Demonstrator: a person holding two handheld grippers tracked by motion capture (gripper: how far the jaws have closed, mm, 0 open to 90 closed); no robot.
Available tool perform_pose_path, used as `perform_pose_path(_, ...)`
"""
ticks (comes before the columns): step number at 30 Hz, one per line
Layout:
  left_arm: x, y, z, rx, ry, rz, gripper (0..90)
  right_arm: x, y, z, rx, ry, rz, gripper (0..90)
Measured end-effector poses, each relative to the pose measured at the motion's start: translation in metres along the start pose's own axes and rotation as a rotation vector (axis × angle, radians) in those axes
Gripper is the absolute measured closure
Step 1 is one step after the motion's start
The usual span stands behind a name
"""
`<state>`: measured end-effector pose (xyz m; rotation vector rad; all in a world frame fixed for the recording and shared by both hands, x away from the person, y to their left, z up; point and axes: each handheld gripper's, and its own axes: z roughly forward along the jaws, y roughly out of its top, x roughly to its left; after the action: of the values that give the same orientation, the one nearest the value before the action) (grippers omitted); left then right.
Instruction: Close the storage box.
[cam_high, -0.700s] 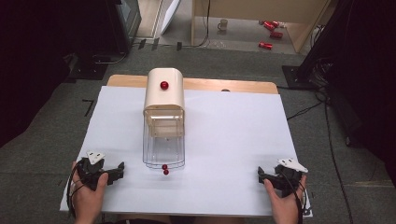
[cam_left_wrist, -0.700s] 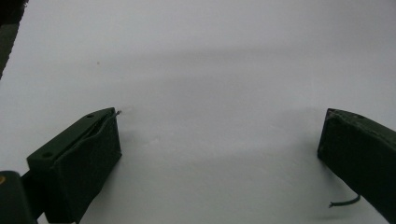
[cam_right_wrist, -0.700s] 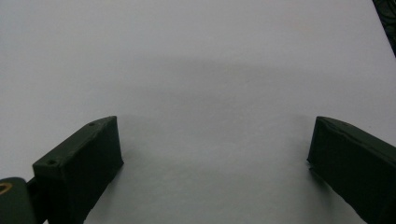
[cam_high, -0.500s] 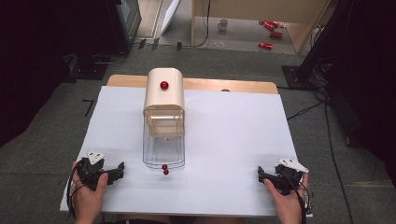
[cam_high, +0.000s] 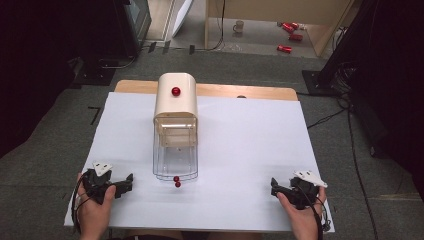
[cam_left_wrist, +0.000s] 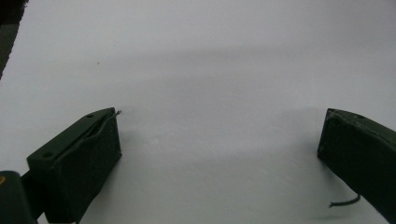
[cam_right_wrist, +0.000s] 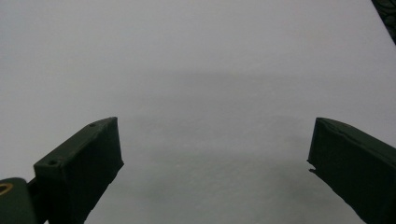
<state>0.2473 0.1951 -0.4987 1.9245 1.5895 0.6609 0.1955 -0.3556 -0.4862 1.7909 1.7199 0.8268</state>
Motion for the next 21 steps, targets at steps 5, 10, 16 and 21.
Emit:
perform_pose_path(5,0.000,0.000,0.000,0.000,0.000,0.000,0.0,0.016,0.004,-0.002,-0.005,0.029,-0.040,2.4)
perform_pose_path(10,0.000,0.000,0.000,0.000,0.000,0.000,0.0,0.035,0.009,-0.005,-0.012,0.056,-0.081,2.5)
perform_pose_path(16,0.000,0.000,0.000,0.000,0.000,0.000,0.0,0.047,0.014,-0.007,-0.019,0.081,-0.098,2.4)
perform_pose_path(21,0.000,0.000,0.000,0.000,0.000,0.000,0.0,0.064,0.019,-0.008,-0.022,0.114,-0.123,2.5)
